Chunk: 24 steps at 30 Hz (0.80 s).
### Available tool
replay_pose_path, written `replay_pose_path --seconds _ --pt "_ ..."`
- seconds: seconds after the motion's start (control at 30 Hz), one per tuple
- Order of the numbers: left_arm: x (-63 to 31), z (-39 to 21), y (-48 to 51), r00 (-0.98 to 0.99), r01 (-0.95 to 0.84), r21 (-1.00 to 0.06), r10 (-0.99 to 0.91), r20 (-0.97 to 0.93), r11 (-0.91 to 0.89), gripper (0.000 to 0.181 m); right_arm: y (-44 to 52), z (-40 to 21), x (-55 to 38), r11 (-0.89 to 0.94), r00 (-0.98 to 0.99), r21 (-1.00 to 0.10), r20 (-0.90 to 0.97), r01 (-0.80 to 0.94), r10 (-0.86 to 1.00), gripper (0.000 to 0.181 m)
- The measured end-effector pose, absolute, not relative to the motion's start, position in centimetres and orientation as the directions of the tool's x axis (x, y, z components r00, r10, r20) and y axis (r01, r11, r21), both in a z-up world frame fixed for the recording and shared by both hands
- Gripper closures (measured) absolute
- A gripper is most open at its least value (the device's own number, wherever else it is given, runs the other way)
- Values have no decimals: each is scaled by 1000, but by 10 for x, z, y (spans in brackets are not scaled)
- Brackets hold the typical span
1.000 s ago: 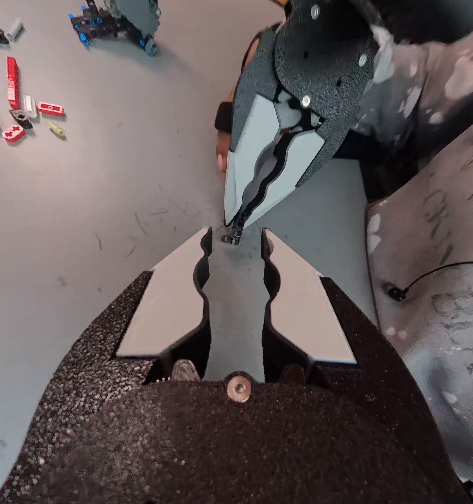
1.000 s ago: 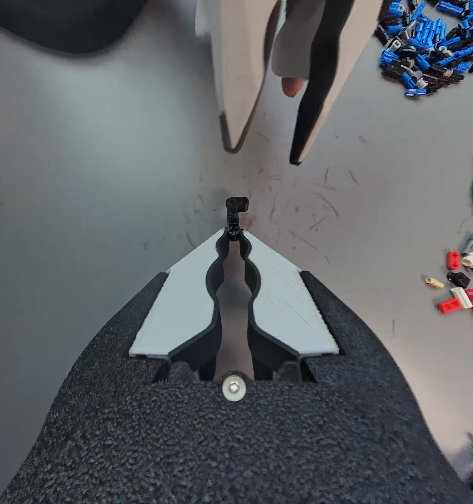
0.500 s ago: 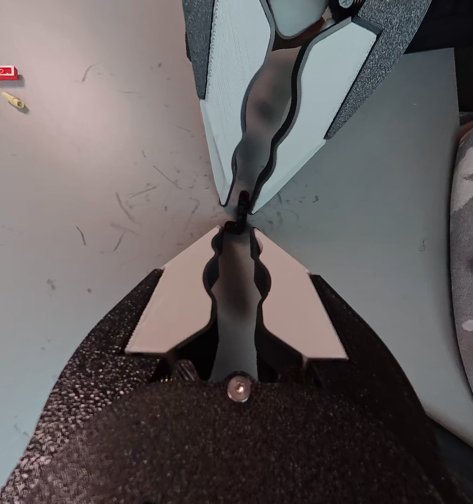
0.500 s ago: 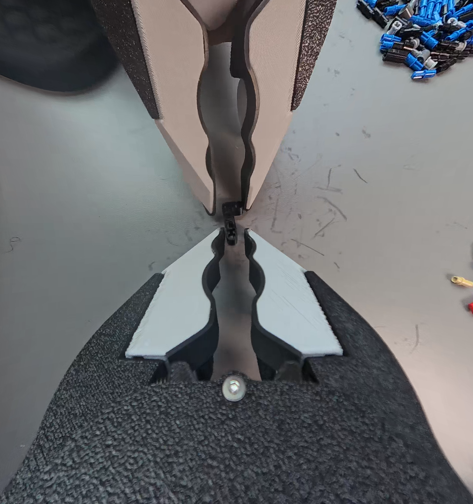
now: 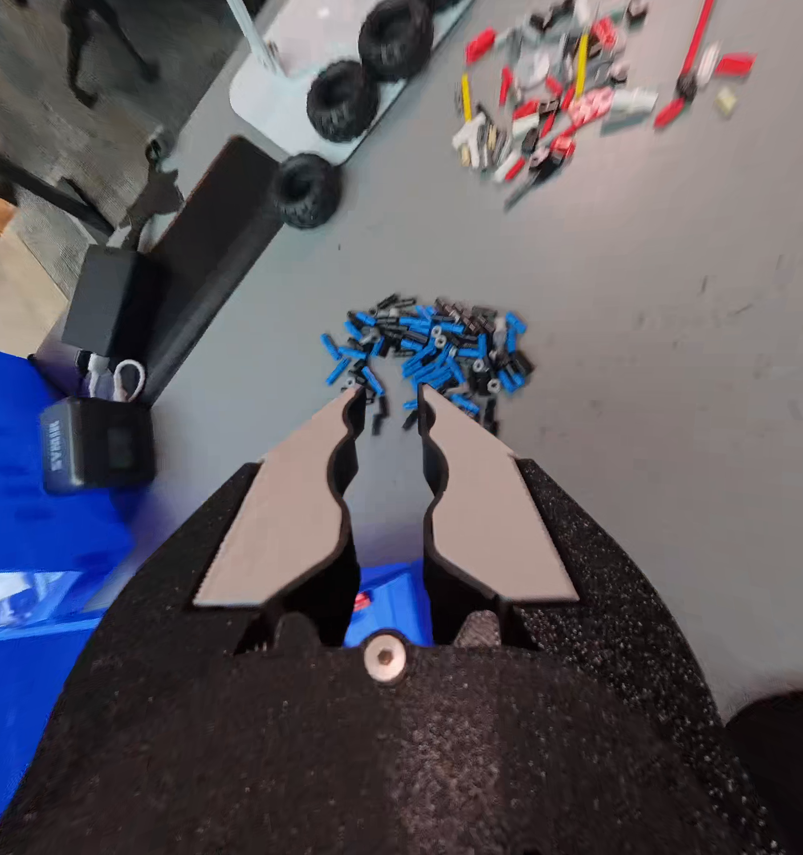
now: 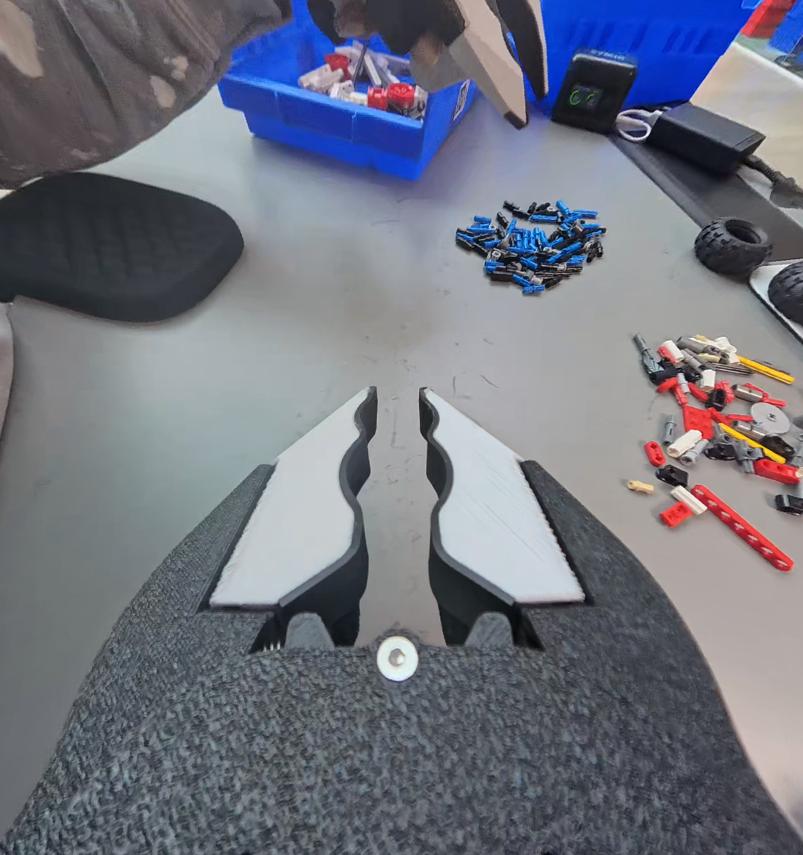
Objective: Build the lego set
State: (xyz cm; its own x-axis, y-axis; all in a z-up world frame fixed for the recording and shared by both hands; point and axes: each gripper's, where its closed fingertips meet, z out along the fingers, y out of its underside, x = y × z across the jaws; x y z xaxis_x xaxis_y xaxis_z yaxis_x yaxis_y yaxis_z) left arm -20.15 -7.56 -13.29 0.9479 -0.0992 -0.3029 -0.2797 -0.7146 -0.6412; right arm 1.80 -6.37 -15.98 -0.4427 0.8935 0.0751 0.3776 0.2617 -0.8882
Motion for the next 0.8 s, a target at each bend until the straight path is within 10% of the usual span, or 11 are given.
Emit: replay_pose_path --seconds 0.33,0.8 --pt "-267 -210 -88 949 -311 62 -313 -28 -949 157 -69 -157 18 274 -425 -915 131 297 896 172" --pt "-259 -220 -83 929 -359 72 -364 -68 -931 176 -64 -164 19 291 -420 -900 138 324 897 173"
